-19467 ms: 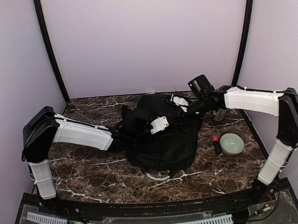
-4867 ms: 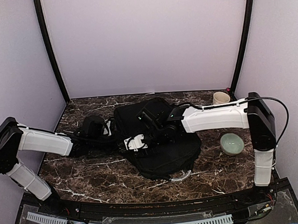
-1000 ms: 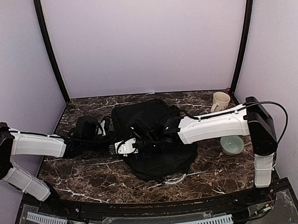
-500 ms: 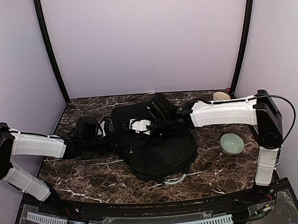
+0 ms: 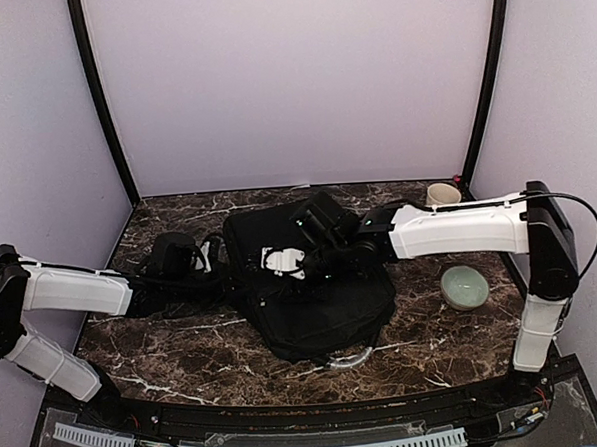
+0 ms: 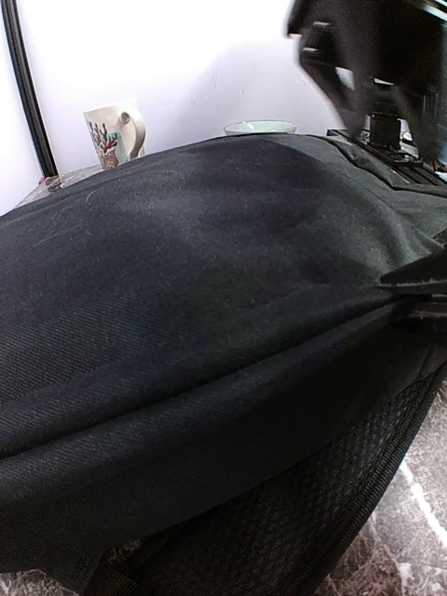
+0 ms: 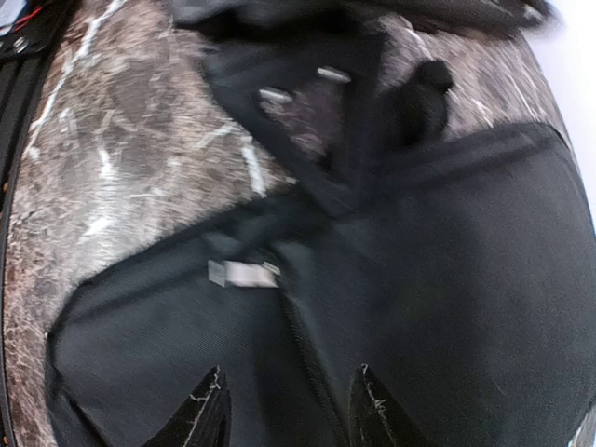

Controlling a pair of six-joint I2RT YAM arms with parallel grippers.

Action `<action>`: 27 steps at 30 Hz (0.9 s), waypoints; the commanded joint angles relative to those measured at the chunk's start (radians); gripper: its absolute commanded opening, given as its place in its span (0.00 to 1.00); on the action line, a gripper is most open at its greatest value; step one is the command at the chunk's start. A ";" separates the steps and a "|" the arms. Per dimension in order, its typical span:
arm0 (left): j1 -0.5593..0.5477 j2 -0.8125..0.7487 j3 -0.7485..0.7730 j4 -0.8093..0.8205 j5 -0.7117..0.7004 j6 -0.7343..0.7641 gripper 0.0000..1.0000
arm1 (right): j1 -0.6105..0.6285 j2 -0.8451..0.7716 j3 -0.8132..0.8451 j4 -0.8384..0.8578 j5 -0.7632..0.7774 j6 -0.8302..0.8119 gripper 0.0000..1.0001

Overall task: Pack the student bag
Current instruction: Pick up the student bag from the upper front pocket.

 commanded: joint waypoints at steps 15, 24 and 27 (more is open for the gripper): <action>0.009 -0.038 -0.001 0.046 0.003 0.007 0.00 | 0.166 0.128 0.033 0.151 0.291 -0.166 0.38; 0.009 -0.038 -0.005 0.053 0.011 0.001 0.00 | 0.179 0.153 0.037 0.208 0.310 -0.178 0.29; 0.009 -0.042 -0.007 0.051 0.009 0.000 0.00 | 0.180 0.156 0.033 0.224 0.333 -0.181 0.19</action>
